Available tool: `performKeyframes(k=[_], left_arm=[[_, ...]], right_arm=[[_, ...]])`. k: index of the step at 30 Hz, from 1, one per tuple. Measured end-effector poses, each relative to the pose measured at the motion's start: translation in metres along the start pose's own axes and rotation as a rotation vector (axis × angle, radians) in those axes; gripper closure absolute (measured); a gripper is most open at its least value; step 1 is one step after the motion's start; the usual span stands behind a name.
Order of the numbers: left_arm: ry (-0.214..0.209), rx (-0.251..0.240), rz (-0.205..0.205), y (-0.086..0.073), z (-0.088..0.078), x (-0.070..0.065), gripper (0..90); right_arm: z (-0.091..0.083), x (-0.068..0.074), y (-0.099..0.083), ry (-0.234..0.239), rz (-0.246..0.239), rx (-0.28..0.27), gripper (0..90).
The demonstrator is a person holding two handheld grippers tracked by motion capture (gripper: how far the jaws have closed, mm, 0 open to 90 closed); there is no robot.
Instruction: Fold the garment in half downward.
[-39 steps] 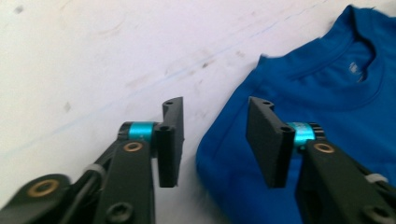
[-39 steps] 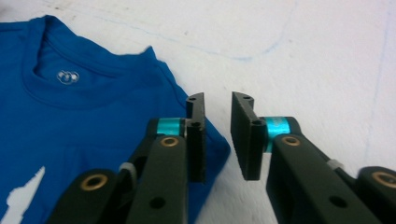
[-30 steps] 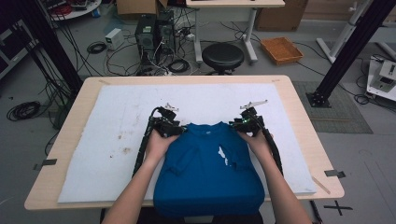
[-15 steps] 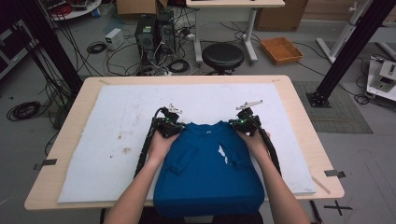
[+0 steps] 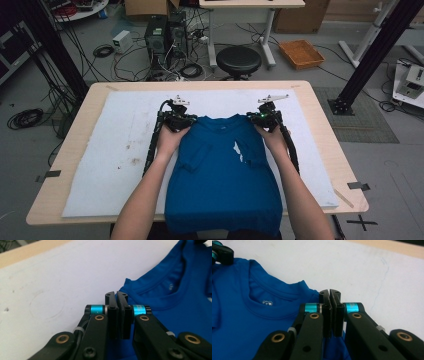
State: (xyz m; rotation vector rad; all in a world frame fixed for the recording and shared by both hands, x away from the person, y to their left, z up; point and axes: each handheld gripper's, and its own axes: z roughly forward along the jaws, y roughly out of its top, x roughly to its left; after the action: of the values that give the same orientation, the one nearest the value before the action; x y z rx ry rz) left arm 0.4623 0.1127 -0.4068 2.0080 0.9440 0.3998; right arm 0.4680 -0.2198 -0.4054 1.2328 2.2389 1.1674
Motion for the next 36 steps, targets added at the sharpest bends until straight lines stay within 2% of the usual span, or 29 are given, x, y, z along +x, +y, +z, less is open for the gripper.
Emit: performKeyframes(k=[2, 3, 4, 5, 6, 7, 9, 10, 12, 13, 15, 16, 17, 18, 20, 21, 23, 25, 26, 27, 29, 30, 35, 36], left_arm=[[-0.01, -0.02, 0.025, 0.002, -0.01, -0.006, 87.4], [-0.019, -0.034, 0.035, 0.003, -0.016, -0.01, 87.4], [-0.038, -0.065, 0.054, 0.003, -0.029, -0.017, 87.4], [-0.038, -0.065, 0.054, 0.003, -0.029, -0.017, 87.4], [-0.06, -0.09, 0.072, 0.001, -0.042, -0.027, 87.4], [-0.06, -0.09, 0.072, 0.001, -0.042, -0.027, 87.4], [-0.066, -0.097, 0.113, -0.002, -0.053, -0.038, 87.3], [-0.072, -0.099, 0.131, -0.004, -0.059, -0.044, 87.3], [-0.085, -0.107, 0.157, -0.01, -0.07, -0.054, 87.4], [-0.094, -0.11, 0.186, -0.019, -0.08, -0.064, 87.3], [-0.1, -0.116, 0.192, -0.024, -0.084, -0.068, 87.3], [-0.104, -0.114, 0.201, -0.029, -0.088, -0.072, 87.3], [-0.121, -0.116, 0.211, -0.04, -0.097, -0.08, 87.4], [-0.121, -0.116, 0.211, -0.04, -0.097, -0.08, 87.4], [-0.139, -0.121, 0.225, -0.058, -0.109, -0.09, 87.3], [-0.139, -0.121, 0.225, -0.058, -0.109, -0.09, 87.3], [-0.153, -0.118, 0.23, -0.07, -0.115, -0.095, 87.3], [-0.166, -0.116, 0.24, -0.082, -0.12, -0.102, 87.3], [-0.175, -0.11, 0.244, -0.088, -0.123, -0.106, 87.3], [-0.182, -0.11, 0.247, -0.094, -0.124, -0.11, 87.3], [-0.196, -0.081, 0.271, -0.111, -0.127, -0.121, 87.2], [-0.196, -0.081, 0.271, -0.111, -0.127, -0.121, 87.2], [-0.228, -0.009, 0.293, -0.134, -0.125, -0.138, 87.2], [-0.228, -0.009, 0.293, -0.134, -0.125, -0.138, 87.2]], right_arm=[[-0.009, 0.003, 0.0, 0.002, -0.01, -0.017, 89.1], [-0.02, 0.008, -0.002, 0.012, -0.014, -0.044, 89.1], [-0.027, 0.012, -0.003, 0.016, -0.018, -0.056, 89.1], [-0.033, 0.015, -0.005, 0.021, -0.024, -0.065, 89.1], [-0.039, 0.019, -0.007, 0.023, -0.028, -0.077, 89.1], [-0.039, 0.019, -0.007, 0.023, -0.028, -0.077, 89.1], [-0.06, 0.032, -0.015, 0.026, -0.061, -0.107, 89.1], [-0.06, 0.032, -0.015, 0.026, -0.061, -0.107, 89.1], [-0.08, 0.047, -0.026, 0.033, -0.091, -0.125, 89.0], [-0.086, 0.052, -0.031, 0.031, -0.102, -0.132, 89.0], [-0.096, 0.061, -0.041, 0.04, -0.127, -0.14, 89.0], [-0.096, 0.061, -0.041, 0.04, -0.127, -0.14, 89.0], [-0.105, 0.071, -0.053, 0.035, -0.157, -0.139, 88.9], [-0.105, 0.071, -0.053, 0.035, -0.157, -0.139, 88.9], [-0.116, 0.082, -0.072, 0.042, -0.176, -0.133, 88.9], [-0.116, 0.082, -0.072, 0.042, -0.176, -0.133, 88.9], [-0.128, 0.093, -0.091, 0.04, -0.199, -0.127, 88.8], [-0.132, 0.096, -0.098, 0.04, -0.211, -0.129, 88.8], [-0.138, 0.103, -0.111, 0.038, -0.223, -0.121, 88.8], [-0.138, 0.103, -0.111, 0.038, -0.223, -0.121, 88.8], [-0.145, 0.111, -0.13, 0.032, -0.245, -0.096, 88.7], [-0.146, 0.113, -0.136, 0.033, -0.247, -0.091, 88.7], [-0.15, 0.126, -0.157, 0.014, -0.28, -0.049, 88.4], [-0.15, 0.128, -0.161, 0.017, -0.281, -0.041, 88.3]])
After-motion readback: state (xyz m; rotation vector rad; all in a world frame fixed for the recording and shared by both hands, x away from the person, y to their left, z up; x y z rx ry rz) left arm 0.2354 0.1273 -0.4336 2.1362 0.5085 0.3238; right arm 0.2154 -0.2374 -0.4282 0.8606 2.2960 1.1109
